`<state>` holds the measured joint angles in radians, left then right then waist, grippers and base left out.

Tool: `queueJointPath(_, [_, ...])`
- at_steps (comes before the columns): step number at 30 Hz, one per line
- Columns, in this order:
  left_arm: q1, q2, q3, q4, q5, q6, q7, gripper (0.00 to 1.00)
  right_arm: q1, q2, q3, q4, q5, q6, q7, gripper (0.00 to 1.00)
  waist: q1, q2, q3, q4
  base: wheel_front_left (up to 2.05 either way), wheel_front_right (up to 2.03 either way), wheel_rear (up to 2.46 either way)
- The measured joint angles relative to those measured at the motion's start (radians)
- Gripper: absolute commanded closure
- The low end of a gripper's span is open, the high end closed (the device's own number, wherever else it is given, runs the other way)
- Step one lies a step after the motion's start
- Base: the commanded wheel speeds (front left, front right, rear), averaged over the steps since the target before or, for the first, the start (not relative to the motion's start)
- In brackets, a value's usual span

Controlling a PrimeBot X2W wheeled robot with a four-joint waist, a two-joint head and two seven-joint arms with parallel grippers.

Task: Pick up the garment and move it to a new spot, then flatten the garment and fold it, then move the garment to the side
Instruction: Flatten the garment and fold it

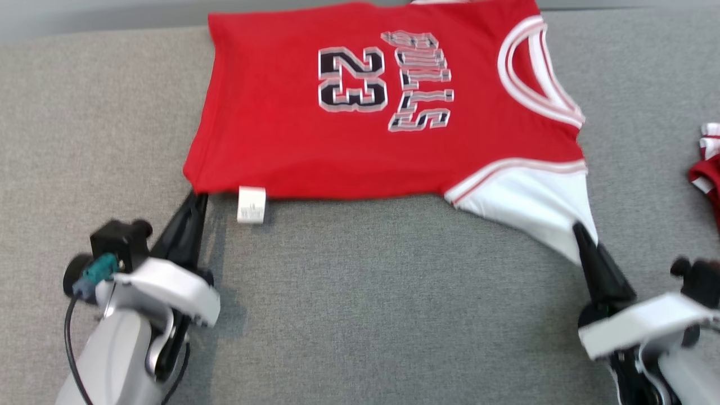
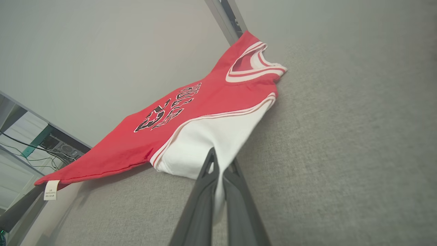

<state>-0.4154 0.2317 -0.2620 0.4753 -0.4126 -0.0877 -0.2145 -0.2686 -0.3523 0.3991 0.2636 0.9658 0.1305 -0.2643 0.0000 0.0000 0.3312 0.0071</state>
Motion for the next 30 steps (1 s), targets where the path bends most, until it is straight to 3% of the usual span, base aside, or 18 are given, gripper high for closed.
queueJointPath(7, [0.217,0.066,0.006,-0.192,-0.021,0.053,0.142,1.00,0.217,0.010,-0.060,-0.124,-0.034,0.000,0.049,1.00,0.0000,0.0000,-0.078,-0.017,0.00,0.00,0.00])
queueJointPath(15, [0.542,0.124,0.026,-0.544,-0.050,0.191,0.356,1.00,0.497,0.087,-0.199,-0.328,-0.118,0.000,0.239,1.00,0.0000,0.0000,-0.166,-0.036,0.00,0.00,0.00])
queueJointPath(19, [0.649,0.152,0.028,-0.676,-0.056,0.238,0.447,1.00,0.604,0.126,-0.258,-0.422,-0.159,0.000,0.343,1.00,0.0000,0.0000,-0.192,-0.040,0.00,0.00,0.00])
queueJointPath(24, [0.730,0.189,0.028,-0.790,-0.059,0.267,0.535,1.00,0.676,0.167,-0.330,-0.512,-0.196,0.000,0.445,1.00,0.0000,0.0000,-0.205,-0.041,0.00,0.00,0.00])
queueJointPath(30, [0.738,0.207,0.031,-0.830,-0.072,0.274,0.575,1.00,0.679,0.212,-0.380,-0.559,-0.227,0.000,0.513,1.00,0.0000,0.0000,-0.205,-0.033,0.00,0.00,0.00])
